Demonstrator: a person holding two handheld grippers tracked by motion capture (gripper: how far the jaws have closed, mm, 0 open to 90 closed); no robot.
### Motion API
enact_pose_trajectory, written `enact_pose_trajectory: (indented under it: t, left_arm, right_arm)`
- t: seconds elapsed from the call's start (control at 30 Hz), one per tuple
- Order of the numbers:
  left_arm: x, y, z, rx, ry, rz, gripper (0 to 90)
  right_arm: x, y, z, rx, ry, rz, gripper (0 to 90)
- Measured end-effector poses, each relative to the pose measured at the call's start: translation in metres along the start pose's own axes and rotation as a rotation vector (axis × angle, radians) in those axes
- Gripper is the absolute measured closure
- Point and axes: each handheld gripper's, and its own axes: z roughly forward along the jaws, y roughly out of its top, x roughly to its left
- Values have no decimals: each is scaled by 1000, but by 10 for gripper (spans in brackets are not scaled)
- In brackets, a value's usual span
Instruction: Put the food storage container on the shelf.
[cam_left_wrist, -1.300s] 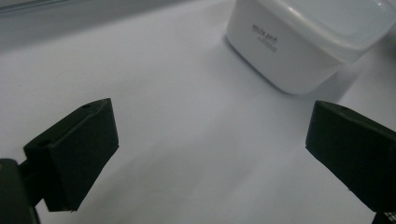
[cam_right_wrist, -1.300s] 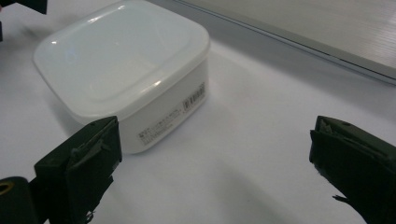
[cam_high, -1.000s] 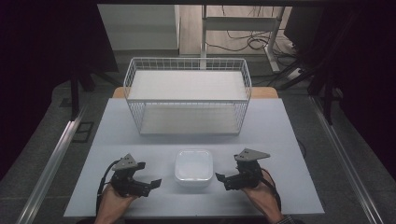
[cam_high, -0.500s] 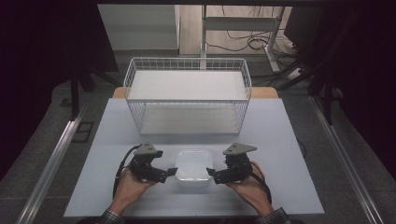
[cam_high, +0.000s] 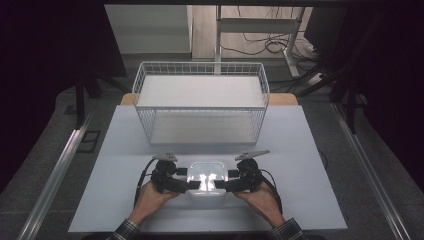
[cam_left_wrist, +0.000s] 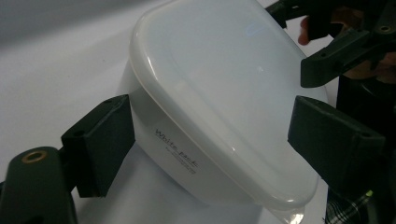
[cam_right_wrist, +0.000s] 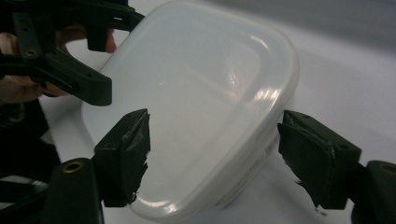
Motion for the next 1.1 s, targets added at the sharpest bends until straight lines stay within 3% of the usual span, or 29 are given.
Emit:
enact_pose_trajectory:
  t: [0.1, 0.13, 0.17, 0.2, 0.23, 0.4, 0.5, 0.53, 0.57, 0.6, 0.7, 1.1]
  left_arm:
    - [-6, -1, -7, -4, 27, 5, 292]
    - [-8, -3, -12, -16, 37, 5, 292]
    - [-10, -5, -16, -30, 47, 0, 460]
    - [-12, -7, -20, -41, 44, -10, 460]
    - [-16, -10, -25, -50, 45, -22, 558]
    - [-22, -11, -30, -69, 63, -48, 676]
    - [-23, -11, -35, -115, 75, -58, 793]
    - [-23, -11, -35, -115, 75, -58, 802]
    - [-25, -10, -35, -113, 106, -55, 802]
    - [-25, -10, -35, -113, 106, -55, 802]
    - [-22, -11, -35, -118, 97, -73, 802]
    - [-29, 7, -47, -151, 132, -53, 802]
  right_arm:
    - [2, -3, -8, 2, 3, 10, 412]
    - [2, -3, -8, 2, 3, 10, 412]
    - [3, -6, -17, -5, -7, 25, 529]
    - [3, -6, -17, -5, -7, 25, 529]
    - [3, -8, -23, -7, 5, 49, 597]
    - [9, -12, -30, -35, -9, 81, 699]
    - [11, -13, -34, -70, -35, 82, 785]
    - [11, -13, -34, -70, -35, 82, 785]
    - [14, -13, -32, -81, -76, 43, 788]
    - [15, -12, -32, -86, -86, 43, 788]
    - [16, -12, -30, -103, -93, 30, 788]
    - [20, 4, -40, -154, -103, -15, 788]
